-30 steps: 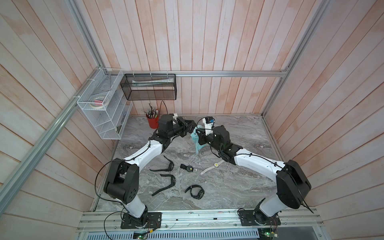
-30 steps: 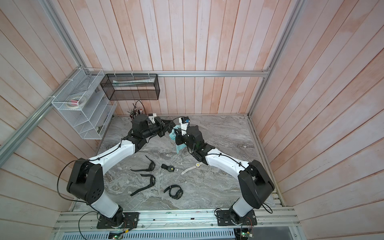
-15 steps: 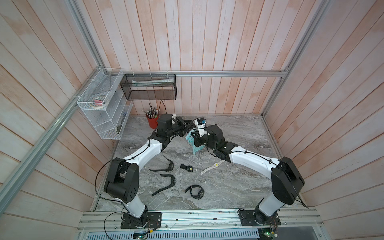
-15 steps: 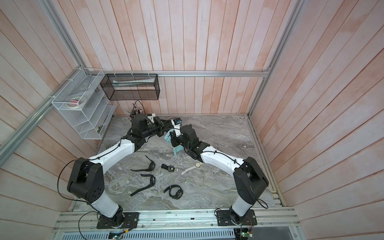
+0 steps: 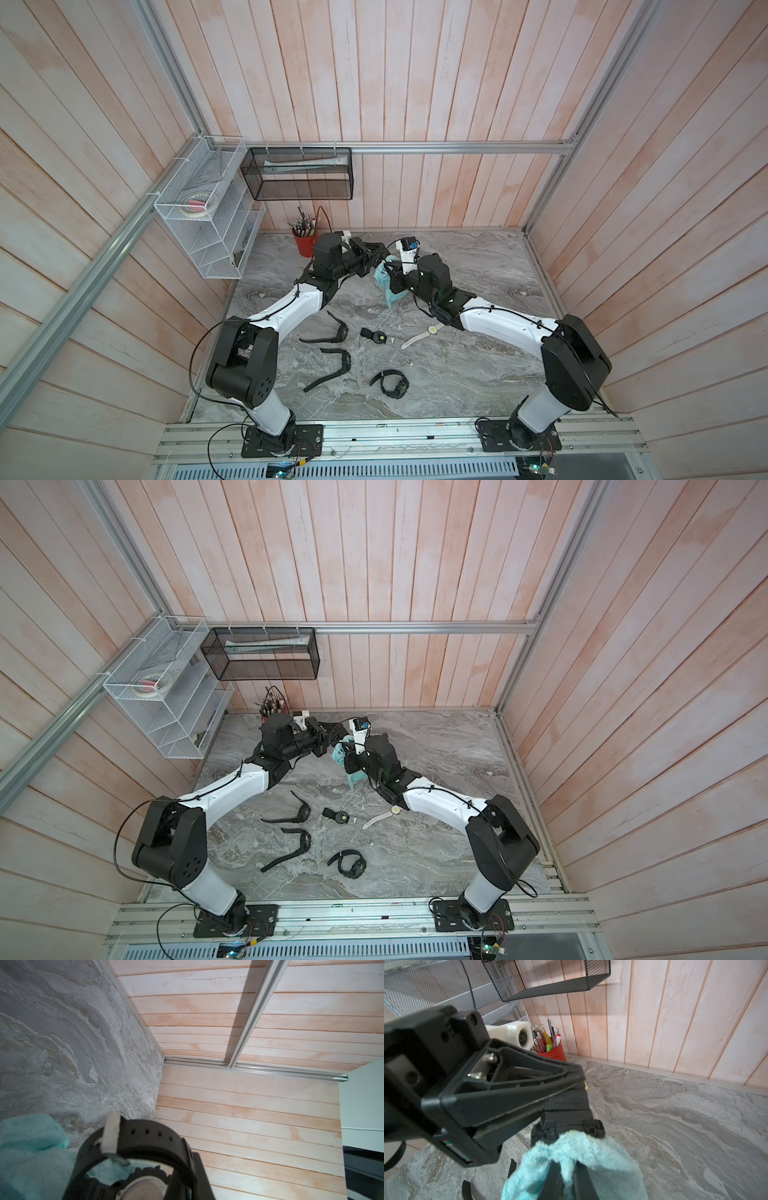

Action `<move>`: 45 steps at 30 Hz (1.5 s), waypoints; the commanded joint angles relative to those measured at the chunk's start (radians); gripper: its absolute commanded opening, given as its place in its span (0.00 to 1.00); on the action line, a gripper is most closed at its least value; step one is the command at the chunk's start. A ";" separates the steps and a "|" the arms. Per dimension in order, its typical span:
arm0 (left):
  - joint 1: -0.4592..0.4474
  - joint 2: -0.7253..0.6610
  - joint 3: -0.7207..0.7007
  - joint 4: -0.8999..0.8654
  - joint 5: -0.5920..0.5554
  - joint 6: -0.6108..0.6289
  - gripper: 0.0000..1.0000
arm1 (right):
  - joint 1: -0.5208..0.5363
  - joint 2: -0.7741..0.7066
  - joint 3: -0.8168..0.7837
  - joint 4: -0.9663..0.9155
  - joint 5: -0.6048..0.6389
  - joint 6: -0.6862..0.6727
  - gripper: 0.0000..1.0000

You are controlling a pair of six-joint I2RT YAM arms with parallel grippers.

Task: Wipe the watch dial
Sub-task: Wipe the dirt from the watch dial.

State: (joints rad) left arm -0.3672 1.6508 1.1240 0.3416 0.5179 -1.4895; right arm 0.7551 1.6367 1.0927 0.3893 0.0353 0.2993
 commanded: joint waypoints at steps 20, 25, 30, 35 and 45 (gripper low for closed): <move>0.108 -0.053 0.002 -0.013 0.208 -0.077 0.00 | -0.046 -0.124 -0.101 -0.001 0.044 0.004 0.00; 0.109 -0.050 0.009 -0.011 0.212 -0.078 0.00 | -0.044 -0.141 -0.118 0.056 -0.030 0.000 0.00; 0.109 -0.053 0.012 -0.024 0.204 -0.066 0.00 | -0.014 -0.153 -0.114 0.122 -0.140 -0.038 0.00; 0.103 -0.060 0.015 -0.042 0.195 -0.051 0.00 | 0.019 -0.092 -0.038 0.117 -0.197 -0.072 0.00; 0.087 -0.072 0.011 -0.025 0.193 -0.064 0.00 | 0.039 0.088 0.135 -0.058 -0.134 -0.051 0.00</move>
State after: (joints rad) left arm -0.2573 1.6169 1.1053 0.2901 0.6647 -1.5558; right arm 0.7872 1.6833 1.1965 0.3870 -0.1299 0.2535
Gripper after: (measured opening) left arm 0.084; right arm 0.093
